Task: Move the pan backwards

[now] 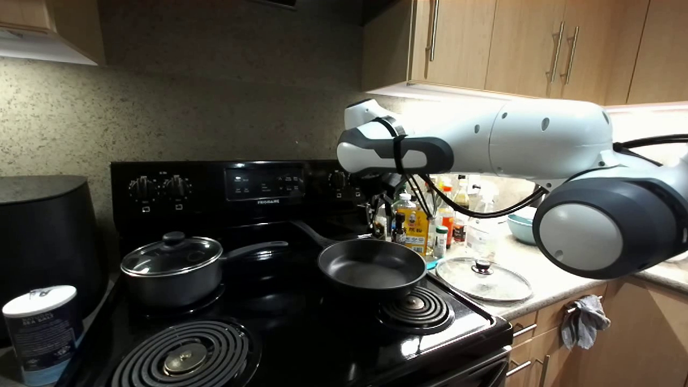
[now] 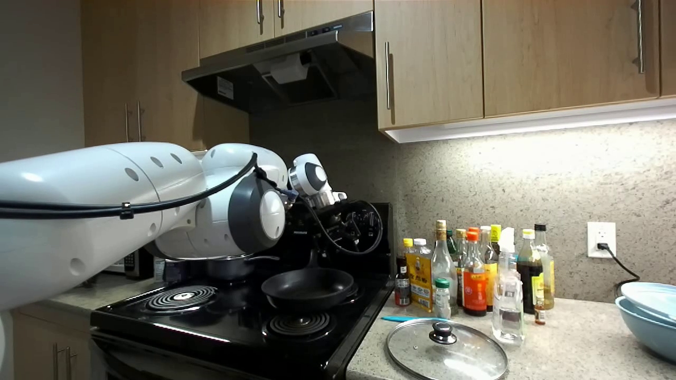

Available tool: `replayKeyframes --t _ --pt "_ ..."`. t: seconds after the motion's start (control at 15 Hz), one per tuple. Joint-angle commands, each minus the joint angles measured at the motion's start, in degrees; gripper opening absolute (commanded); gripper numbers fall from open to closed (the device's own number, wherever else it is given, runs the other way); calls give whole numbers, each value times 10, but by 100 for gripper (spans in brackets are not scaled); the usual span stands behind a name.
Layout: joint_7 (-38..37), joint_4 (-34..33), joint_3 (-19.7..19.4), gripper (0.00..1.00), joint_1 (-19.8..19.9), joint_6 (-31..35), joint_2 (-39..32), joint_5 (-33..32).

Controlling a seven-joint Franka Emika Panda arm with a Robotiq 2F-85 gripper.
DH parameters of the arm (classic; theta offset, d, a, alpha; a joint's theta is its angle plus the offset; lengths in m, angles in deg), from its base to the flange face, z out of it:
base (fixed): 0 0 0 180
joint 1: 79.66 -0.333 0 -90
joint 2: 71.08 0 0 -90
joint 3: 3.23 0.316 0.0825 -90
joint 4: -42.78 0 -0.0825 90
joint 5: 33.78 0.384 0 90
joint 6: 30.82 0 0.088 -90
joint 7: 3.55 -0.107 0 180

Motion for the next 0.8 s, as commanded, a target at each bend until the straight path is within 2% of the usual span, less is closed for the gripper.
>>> replayKeyframes --t 0.0,0.4,0.73 --pt "3 0 -1 100 -2 -2 -2 -2" --pt "11 5 0 100 -2 -90 -25 -1" --pt "2 6 -2 100 -3 -135 -38 -3"
